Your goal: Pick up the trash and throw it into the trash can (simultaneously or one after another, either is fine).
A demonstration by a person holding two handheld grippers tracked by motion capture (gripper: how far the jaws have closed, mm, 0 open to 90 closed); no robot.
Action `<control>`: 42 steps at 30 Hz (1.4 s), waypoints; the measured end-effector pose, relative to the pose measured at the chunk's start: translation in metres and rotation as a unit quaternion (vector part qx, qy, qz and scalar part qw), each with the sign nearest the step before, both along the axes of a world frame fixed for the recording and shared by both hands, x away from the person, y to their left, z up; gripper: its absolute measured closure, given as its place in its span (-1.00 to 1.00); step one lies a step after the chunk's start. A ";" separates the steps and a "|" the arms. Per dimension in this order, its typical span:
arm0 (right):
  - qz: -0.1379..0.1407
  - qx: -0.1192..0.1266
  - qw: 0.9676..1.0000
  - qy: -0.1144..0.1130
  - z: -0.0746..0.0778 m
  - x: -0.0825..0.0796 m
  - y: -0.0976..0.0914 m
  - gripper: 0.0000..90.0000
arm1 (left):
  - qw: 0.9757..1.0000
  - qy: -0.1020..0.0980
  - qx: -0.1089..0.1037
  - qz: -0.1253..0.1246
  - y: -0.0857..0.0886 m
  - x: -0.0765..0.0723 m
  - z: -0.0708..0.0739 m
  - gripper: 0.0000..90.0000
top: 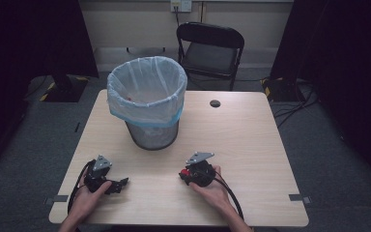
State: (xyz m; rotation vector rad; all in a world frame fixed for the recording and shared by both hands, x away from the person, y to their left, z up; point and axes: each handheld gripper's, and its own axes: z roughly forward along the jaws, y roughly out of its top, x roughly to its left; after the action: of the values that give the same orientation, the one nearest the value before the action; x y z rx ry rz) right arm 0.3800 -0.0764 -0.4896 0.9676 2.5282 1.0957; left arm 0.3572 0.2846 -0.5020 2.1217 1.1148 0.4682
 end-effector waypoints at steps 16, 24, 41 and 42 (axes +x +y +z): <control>-0.011 0.046 0.999 -0.007 0.019 0.005 -0.012 0.33 | 1.000 0.000 0.000 0.000 0.000 0.000 0.000 -0.98; -0.007 0.054 0.998 -0.012 0.023 0.004 -0.012 0.33 | 1.000 0.000 0.000 0.000 0.000 0.000 0.000 -0.98; -0.005 0.084 0.996 -0.026 0.044 0.003 -0.017 0.34 | 1.000 0.000 0.001 0.001 0.000 0.000 0.000 -0.98; -0.005 0.085 0.996 -0.027 0.046 0.003 -0.017 0.34 | 1.000 0.000 0.001 0.001 0.000 0.000 0.000 -0.98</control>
State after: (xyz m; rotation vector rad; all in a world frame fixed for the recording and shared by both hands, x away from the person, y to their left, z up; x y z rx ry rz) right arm 0.3826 -0.0930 -0.4440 0.9764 2.4148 1.3330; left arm 0.3571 0.2846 -0.5018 2.1234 1.1167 0.4695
